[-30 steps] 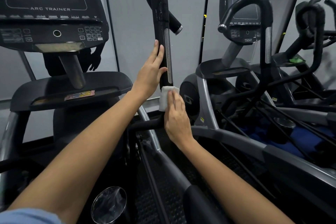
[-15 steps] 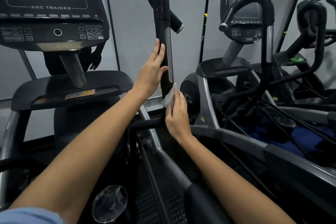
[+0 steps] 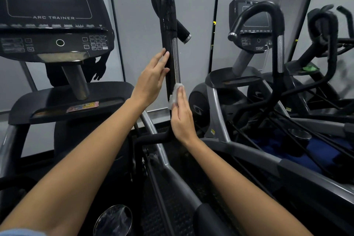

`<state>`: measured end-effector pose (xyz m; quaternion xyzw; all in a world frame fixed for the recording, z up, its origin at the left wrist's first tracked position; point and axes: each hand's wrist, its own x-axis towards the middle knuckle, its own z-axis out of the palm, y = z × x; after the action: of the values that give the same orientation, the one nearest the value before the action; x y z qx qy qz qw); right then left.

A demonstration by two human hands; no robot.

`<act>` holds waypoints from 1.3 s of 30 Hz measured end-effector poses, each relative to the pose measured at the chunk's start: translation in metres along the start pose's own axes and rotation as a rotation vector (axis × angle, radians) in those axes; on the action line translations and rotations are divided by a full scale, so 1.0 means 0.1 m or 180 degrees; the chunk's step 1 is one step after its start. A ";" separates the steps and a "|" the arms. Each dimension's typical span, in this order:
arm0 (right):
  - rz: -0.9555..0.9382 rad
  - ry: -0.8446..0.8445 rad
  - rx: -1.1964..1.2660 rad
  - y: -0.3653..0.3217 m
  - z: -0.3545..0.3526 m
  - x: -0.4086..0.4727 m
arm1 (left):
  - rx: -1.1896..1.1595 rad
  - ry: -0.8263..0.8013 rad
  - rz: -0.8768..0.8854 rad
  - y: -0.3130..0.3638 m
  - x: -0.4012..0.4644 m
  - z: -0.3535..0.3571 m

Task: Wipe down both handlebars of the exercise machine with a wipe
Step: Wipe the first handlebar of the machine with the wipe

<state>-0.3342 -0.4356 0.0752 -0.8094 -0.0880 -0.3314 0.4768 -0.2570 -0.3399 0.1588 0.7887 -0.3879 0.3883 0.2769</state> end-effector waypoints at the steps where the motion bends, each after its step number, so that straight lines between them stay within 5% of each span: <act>1: -0.0148 -0.0044 -0.0254 -0.01 -0.01 0.05 | 0.0109 0.0034 0.0061 -0.03 0.03 -0.02; 11: -0.0966 0.0090 -0.1997 0.26 0.06 0.06 | 0.0898 -0.0312 0.0439 -0.20 0.20 -0.09; 27: -0.1301 0.0107 -0.2754 0.17 -0.14 0.40 | 0.0563 -0.0138 0.0404 -0.15 0.20 -0.07; 39: -0.1438 0.0101 -0.3103 0.12 -0.11 0.49 | 0.1651 -0.0633 0.0708 -0.26 0.64 -0.25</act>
<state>-0.2962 -0.4598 0.1014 -0.8927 -0.0887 -0.4403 -0.0363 -0.2205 -0.3324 0.2220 0.8200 -0.3851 0.4232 -0.0174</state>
